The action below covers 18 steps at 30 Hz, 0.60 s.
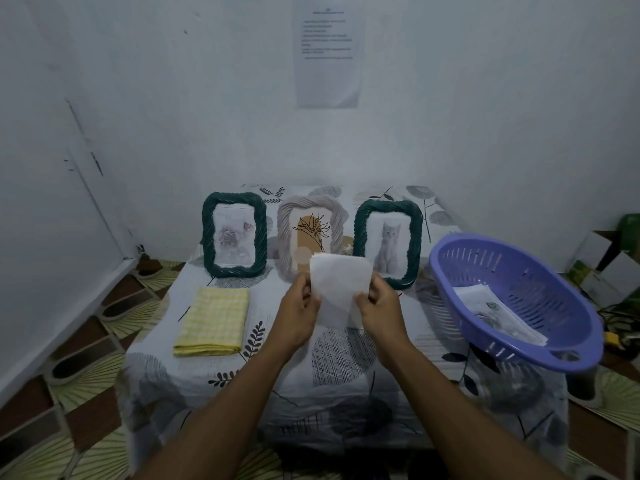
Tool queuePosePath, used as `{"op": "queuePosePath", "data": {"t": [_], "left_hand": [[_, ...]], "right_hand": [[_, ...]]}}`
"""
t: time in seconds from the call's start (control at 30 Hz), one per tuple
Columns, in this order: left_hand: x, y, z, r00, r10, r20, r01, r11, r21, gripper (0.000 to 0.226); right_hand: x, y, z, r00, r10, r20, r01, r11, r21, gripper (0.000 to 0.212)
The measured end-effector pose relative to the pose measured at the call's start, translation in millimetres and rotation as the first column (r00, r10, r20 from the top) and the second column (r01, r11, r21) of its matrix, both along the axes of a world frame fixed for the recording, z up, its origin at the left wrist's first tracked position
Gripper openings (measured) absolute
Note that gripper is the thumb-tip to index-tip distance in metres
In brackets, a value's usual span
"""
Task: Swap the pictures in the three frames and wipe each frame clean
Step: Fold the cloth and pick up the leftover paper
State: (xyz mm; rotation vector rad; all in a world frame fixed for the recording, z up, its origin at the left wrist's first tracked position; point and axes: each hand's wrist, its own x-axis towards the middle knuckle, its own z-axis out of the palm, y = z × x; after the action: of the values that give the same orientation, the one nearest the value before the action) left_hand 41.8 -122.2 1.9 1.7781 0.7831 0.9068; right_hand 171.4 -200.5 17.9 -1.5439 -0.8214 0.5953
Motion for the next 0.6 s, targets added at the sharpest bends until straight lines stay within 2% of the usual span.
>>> {"op": "queuePosePath", "data": {"t": [0.13,0.2,0.3,0.37,0.4,0.5,0.53,0.6], "left_hand": [[-2,-3,-25,0.999,-0.007,-0.043,0.012,0.994,0.109,0.041],[-1,-6,-19,0.998,0.058,-0.032,-0.053,0.989,0.142,0.032],[3,-6,-5,0.969,0.240,0.062,-0.248,0.947,0.206,0.025],[7,-5,1,0.975,0.220,0.038,-0.221,0.933,0.283,0.017],[8,-6,4,0.989,0.146,0.028,-0.148,0.958,0.244,0.011],[9,-14,19,0.996,-0.015,0.083,0.016,1.000,-0.014,0.026],[9,-16,23,0.996,-0.021,0.089,0.024,0.999,-0.026,0.027],[10,-17,26,0.999,0.032,0.042,-0.035,0.998,0.056,0.020]], "right_hand": [[-1,-3,-13,1.000,0.020,0.014,-0.019,0.998,-0.063,0.035],[1,-3,-8,1.000,0.025,0.003,-0.025,0.998,-0.057,0.034],[3,-6,3,0.998,-0.006,0.061,0.008,0.999,-0.041,0.033],[4,-10,11,0.990,0.070,0.122,-0.066,0.997,-0.041,0.035],[4,-12,15,0.983,0.159,0.095,-0.155,0.987,-0.049,0.038],[6,-15,24,0.891,0.418,-0.177,-0.426,0.905,-0.008,0.053],[9,-16,26,0.863,0.445,-0.237,-0.455,0.890,0.016,0.058],[12,-17,29,0.859,0.430,-0.279,-0.440,0.897,0.028,0.061]]}}
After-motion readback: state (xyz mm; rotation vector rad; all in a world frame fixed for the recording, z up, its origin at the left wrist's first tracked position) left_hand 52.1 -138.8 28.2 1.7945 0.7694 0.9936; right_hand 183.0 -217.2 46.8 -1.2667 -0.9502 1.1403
